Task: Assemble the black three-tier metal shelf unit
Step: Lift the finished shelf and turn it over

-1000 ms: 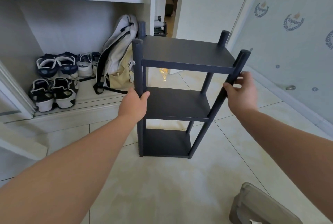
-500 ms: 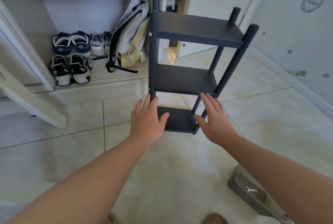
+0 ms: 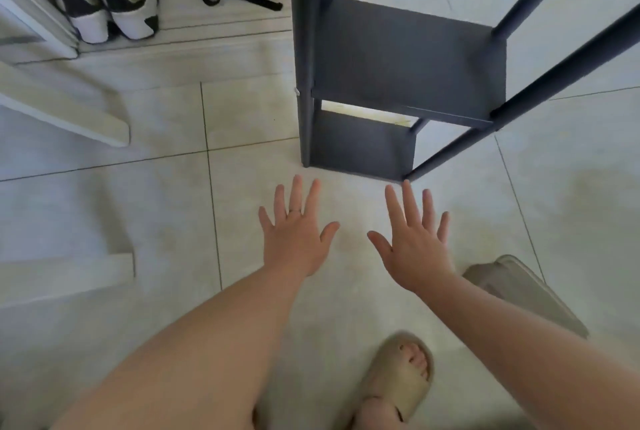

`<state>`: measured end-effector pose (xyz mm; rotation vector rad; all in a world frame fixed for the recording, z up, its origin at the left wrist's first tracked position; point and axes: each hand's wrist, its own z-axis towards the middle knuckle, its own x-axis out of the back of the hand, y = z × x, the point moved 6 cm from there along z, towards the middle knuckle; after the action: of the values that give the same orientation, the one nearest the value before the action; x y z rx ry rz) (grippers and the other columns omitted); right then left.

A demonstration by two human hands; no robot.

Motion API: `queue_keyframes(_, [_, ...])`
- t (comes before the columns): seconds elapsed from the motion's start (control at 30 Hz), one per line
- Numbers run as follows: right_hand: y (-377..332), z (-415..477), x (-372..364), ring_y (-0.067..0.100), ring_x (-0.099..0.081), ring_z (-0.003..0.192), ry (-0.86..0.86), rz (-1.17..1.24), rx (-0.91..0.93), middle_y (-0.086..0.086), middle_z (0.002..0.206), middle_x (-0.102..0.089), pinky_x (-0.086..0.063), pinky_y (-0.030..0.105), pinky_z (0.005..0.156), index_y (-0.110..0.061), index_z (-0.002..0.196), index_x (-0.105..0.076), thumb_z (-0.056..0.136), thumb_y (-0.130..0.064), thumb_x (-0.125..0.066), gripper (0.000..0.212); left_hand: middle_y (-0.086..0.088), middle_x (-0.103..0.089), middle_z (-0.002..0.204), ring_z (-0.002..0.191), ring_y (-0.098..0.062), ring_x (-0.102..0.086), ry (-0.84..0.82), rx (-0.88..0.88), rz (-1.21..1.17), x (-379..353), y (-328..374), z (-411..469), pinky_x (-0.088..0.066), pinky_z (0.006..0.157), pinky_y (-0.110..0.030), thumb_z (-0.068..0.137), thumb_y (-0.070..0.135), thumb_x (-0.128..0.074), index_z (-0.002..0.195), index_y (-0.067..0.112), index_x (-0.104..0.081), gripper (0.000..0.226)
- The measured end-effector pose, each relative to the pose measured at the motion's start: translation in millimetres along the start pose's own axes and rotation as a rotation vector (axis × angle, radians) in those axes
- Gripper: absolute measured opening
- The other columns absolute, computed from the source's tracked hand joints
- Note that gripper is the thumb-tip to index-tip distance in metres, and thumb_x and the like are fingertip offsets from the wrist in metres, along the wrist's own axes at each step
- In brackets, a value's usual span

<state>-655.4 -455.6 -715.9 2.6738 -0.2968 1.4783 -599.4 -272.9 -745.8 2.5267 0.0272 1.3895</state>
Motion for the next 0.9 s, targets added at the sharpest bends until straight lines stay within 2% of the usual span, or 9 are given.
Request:
queue_keyframes(0.2, [-3.2,-98.6,85.3,0.034,0.027,0.151,-0.134,0.011,0.023,-0.003,0.163,0.033,0.003,0.061,0.123,-0.032,0.154,0.028,0.101,-0.063,-0.013,0.074,0.003,0.025,0.164,0.152,-0.030,0.019,-0.064,0.024,0.007,96.9,28.5,-100.2,0.000,0.121,-0.059,0.099,0.065,-0.021,0.154,0.035,0.019,0.075])
queue_keyframes(0.53, [22.0,-229.4,294.6,0.034,0.026,0.151,-0.147,-0.077,0.100,-0.002,0.164,0.031,0.004,0.059,0.123,-0.031,0.155,0.026,0.103,-0.060,-0.012,0.072,0.002,0.020,0.166,0.153,-0.029,0.015,0.004,0.006,0.003,298.3,99.2,-236.9,-0.002,0.122,-0.054,0.100,0.063,-0.022,0.157,0.033,0.012,0.073])
queue_keyframes(0.7, [41.4,-259.6,348.3,0.034,0.023,0.152,-0.123,-0.060,0.080,-0.002,0.166,0.027,0.002,0.058,0.124,-0.030,0.157,0.022,0.102,-0.061,-0.014,0.072,0.001,0.016,0.166,0.153,-0.029,0.012,0.046,0.025,-0.037,356.8,120.5,-263.5,-0.004,0.123,-0.055,0.100,0.062,-0.025,0.158,0.032,0.007,0.073])
queue_keyframes(0.9, [50.4,-243.7,387.3,0.029,0.015,0.155,-0.111,0.059,0.025,-0.002,0.168,0.018,-0.001,0.055,0.125,-0.028,0.159,0.015,0.105,-0.057,-0.022,0.072,-0.001,0.010,0.168,0.154,-0.031,0.006,0.071,0.074,-0.096,409.6,126.8,-246.1,-0.009,0.123,-0.055,0.100,0.061,-0.029,0.159,0.030,0.002,0.073])
